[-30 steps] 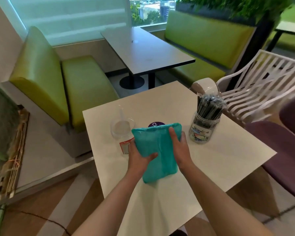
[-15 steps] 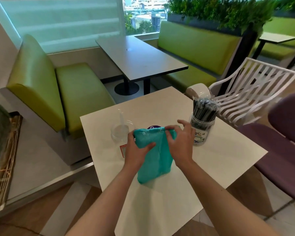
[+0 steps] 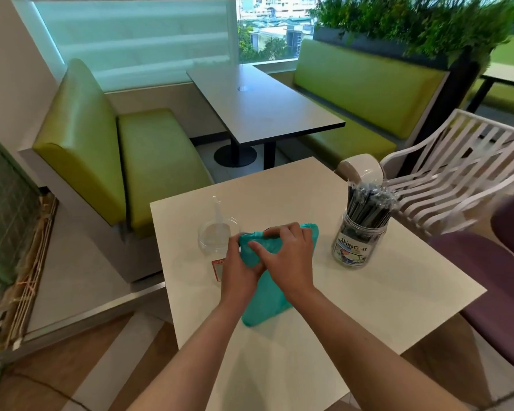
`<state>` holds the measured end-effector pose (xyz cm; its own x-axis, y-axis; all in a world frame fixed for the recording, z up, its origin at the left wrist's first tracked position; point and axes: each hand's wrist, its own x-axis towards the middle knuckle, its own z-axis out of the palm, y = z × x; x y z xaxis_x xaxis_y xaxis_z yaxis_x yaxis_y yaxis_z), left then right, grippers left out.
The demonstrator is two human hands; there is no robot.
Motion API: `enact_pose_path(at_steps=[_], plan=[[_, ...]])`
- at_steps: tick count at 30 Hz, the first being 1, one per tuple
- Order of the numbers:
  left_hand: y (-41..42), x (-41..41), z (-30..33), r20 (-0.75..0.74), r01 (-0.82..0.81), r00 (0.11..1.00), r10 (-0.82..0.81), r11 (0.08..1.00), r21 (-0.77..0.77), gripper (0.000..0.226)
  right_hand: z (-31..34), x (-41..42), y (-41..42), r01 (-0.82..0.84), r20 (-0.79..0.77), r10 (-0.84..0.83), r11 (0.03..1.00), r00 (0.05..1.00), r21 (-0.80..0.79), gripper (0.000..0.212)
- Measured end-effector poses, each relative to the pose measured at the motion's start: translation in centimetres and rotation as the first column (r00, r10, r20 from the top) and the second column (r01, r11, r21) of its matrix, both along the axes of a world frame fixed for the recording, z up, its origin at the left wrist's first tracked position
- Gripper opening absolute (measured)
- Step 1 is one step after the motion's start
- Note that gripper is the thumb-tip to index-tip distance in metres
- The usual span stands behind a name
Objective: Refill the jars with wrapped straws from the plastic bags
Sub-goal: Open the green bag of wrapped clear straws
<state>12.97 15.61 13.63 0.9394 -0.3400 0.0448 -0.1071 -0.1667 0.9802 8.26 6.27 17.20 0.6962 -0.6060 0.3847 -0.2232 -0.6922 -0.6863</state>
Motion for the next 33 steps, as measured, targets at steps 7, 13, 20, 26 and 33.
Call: enact_pose_path(at_steps=[7, 13, 20, 26, 33], plan=[[0.3, 0.2, 0.4, 0.048, 0.038, 0.998, -0.036, 0.999, -0.03, 0.072, -0.1, 0.1, -0.9, -0.069, 0.046, 0.064, 0.99, 0.997, 0.125, 0.011], [0.2, 0.8, 0.6, 0.155, 0.052, 0.986, -0.064, 0.995, 0.082, 0.047, 0.8, -0.5, -2.0, -0.088, 0.089, 0.061, 0.932, 0.994, 0.353, 0.006], [0.6, 1.2, 0.1, 0.099, -0.058, 0.994, 0.053, 0.997, 0.05, 0.044, 1.5, -2.0, -4.3, 0.018, 0.242, -0.195, 0.812, 0.95, 0.583, 0.011], [0.8, 1.1, 0.3, 0.103, -0.108, 0.99, 0.101, 0.992, 0.07, 0.043, 2.0, -3.0, -6.7, -0.013, 0.325, -0.286, 0.731, 0.901, 0.682, 0.011], [0.4, 0.7, 0.6, 0.118, -0.153, 0.983, 0.141, 0.983, 0.099, 0.042, 3.1, -3.8, -7.1, -0.032, 0.393, -0.318, 0.741, 0.863, 0.67, 0.008]])
